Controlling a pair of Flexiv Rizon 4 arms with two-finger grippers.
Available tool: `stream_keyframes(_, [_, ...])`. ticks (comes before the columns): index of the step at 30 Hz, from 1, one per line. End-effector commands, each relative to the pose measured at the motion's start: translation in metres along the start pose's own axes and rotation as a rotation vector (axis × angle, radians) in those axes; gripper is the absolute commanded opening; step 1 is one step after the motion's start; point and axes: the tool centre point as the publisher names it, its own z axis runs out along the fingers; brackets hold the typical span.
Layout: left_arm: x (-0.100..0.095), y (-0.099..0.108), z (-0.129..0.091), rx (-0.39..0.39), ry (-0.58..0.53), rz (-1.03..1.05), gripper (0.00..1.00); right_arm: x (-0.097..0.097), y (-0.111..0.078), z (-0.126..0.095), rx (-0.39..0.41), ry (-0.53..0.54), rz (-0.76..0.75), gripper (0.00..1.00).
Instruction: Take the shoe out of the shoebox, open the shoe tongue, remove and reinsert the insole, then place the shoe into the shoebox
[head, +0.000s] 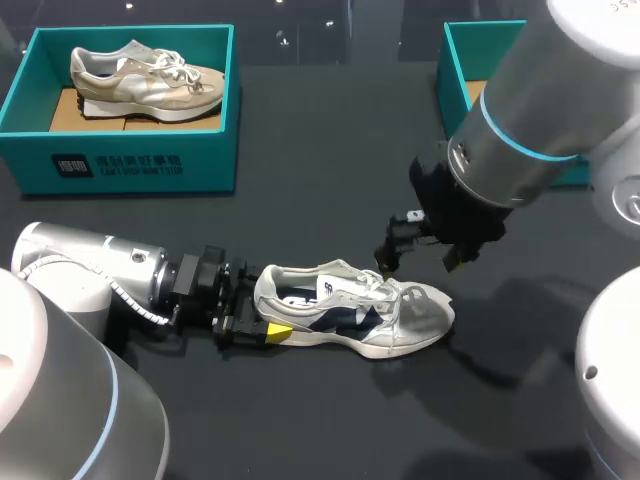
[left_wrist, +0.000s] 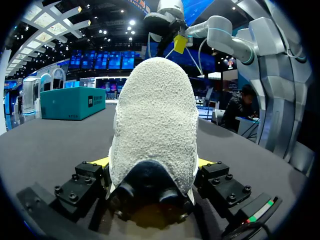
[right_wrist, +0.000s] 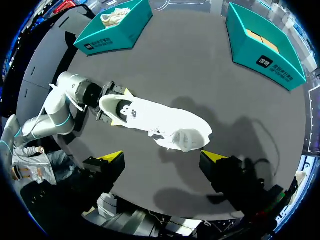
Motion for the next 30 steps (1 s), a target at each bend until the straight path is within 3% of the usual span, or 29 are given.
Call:
stream_keyframes(1, [-0.001, 0.000, 0.001, -0.001, -0.001, 0.000, 0.00, 0.043, 0.032, 0.017, 0.061, -0.131, 0.002, 1.00])
stream_keyframes(13, [-0.001, 0.000, 0.001, -0.001, -0.001, 0.000, 0.00, 0.043, 0.032, 0.017, 0.061, -0.131, 0.002, 1.00])
stream_keyframes(18, [-0.001, 0.000, 0.001, -0.001, -0.001, 0.000, 0.00, 0.055, 0.041, 0.040, 0.075, -0.199, 0.066, 1.00])
stream_keyframes(30, [-0.001, 0.000, 0.001, -0.001, -0.001, 0.000, 0.00, 0.077, 0.035, 0.057, 0.081, -0.363, 0.193, 1.00])
